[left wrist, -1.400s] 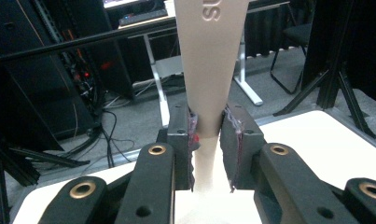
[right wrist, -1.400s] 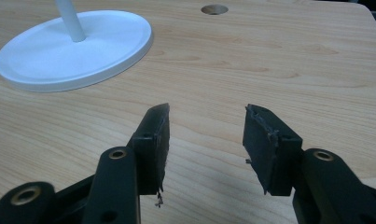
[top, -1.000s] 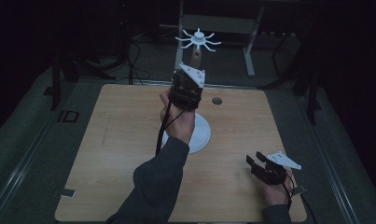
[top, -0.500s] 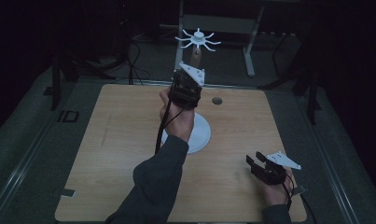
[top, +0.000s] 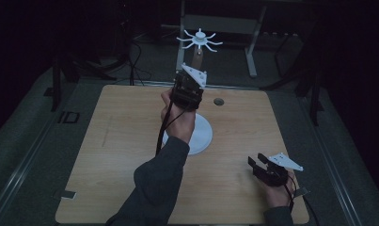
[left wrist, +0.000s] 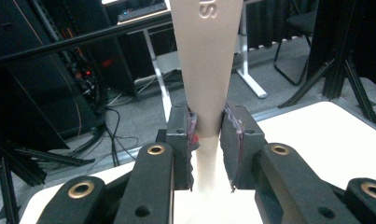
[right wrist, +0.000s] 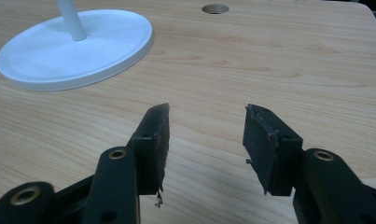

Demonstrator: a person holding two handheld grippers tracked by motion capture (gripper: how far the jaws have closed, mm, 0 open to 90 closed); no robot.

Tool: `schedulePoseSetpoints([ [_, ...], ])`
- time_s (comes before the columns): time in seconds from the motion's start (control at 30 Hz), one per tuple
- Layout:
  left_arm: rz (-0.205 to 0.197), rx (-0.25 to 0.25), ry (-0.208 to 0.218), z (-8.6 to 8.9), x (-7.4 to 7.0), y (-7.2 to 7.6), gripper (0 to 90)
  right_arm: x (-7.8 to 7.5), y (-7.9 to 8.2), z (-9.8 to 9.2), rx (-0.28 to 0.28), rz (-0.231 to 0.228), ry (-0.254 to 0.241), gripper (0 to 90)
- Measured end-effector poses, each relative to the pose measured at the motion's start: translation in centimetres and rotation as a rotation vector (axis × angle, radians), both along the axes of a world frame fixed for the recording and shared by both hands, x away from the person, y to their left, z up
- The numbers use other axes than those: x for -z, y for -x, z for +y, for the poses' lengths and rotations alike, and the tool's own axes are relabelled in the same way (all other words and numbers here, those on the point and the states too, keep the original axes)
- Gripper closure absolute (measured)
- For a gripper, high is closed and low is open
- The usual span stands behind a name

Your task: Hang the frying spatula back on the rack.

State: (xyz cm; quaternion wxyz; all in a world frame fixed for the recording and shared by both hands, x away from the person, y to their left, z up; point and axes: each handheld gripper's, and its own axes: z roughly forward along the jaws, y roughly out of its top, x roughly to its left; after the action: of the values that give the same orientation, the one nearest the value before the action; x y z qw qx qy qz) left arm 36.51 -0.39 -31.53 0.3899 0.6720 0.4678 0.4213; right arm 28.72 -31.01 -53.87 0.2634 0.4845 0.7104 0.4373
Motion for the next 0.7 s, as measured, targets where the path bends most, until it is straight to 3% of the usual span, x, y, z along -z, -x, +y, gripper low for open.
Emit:
schedulePoseSetpoints([
  [0.47, -0.023, 0.065, 0.029, 0.0, 0.2, 0.8, 50.0, 0.0, 0.0, 0.0, 0.003, -0.001, 0.0, 50.4],
  [0.7, -0.028, 0.089, 0.046, 0.1, 0.3, 1.4, 42.7, 0.0, 0.0, -0.1, 0.004, 0.0, 0.001, 50.4],
])
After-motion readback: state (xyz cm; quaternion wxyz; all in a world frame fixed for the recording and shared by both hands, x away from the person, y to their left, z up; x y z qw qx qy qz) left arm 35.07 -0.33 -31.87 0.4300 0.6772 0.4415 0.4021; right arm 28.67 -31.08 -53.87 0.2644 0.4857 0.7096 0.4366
